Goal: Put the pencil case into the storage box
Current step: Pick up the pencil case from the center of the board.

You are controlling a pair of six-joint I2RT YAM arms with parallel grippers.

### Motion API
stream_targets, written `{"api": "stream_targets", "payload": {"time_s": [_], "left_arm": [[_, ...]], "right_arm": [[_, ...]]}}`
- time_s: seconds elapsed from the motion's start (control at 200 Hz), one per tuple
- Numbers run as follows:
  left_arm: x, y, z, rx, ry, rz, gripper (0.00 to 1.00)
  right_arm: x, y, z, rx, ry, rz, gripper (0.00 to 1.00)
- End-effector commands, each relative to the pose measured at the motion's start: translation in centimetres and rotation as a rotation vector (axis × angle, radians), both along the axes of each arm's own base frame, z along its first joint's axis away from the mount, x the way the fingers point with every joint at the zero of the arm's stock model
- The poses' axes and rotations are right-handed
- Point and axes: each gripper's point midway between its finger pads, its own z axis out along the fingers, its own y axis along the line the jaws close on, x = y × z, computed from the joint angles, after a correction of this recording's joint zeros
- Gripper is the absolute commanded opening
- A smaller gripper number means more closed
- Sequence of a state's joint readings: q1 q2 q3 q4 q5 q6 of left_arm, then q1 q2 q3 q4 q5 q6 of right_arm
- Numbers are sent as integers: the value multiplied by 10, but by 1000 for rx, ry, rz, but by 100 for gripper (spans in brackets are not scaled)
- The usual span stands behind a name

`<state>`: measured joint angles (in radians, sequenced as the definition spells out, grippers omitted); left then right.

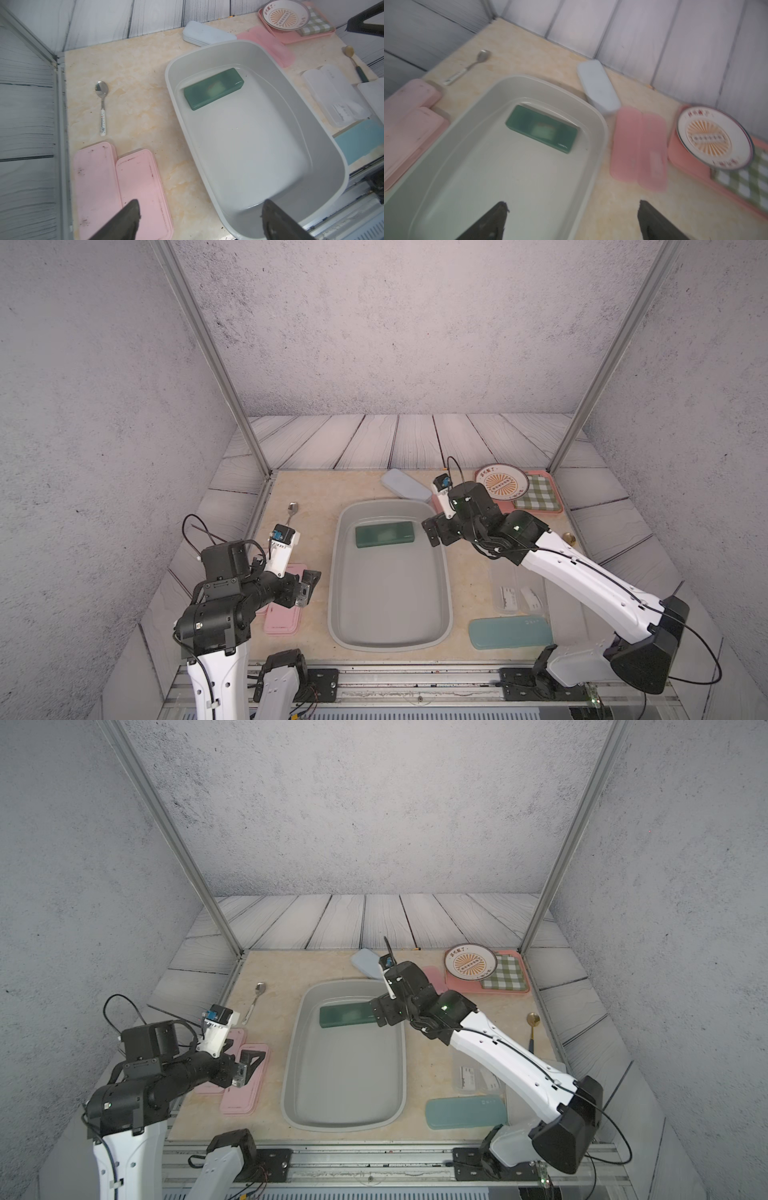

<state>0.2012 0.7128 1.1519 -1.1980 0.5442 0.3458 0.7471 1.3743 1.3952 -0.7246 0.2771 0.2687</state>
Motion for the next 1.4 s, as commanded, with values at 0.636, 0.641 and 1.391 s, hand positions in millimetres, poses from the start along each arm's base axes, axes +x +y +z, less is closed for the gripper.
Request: {"api": "stream_targets", "payload": {"time_s": [0.636, 0.641, 1.391], "left_arm": [[7, 1, -4, -51, 10, 17, 94], [7, 1, -4, -51, 11, 17, 94], [15, 18, -36, -42, -15, 101, 98]], "right_arm": [[159, -62, -200, -122, 546, -250, 78], [159, -62, -201, -121, 548, -248, 78], [161, -49, -264, -164, 677, -182, 92]]}}
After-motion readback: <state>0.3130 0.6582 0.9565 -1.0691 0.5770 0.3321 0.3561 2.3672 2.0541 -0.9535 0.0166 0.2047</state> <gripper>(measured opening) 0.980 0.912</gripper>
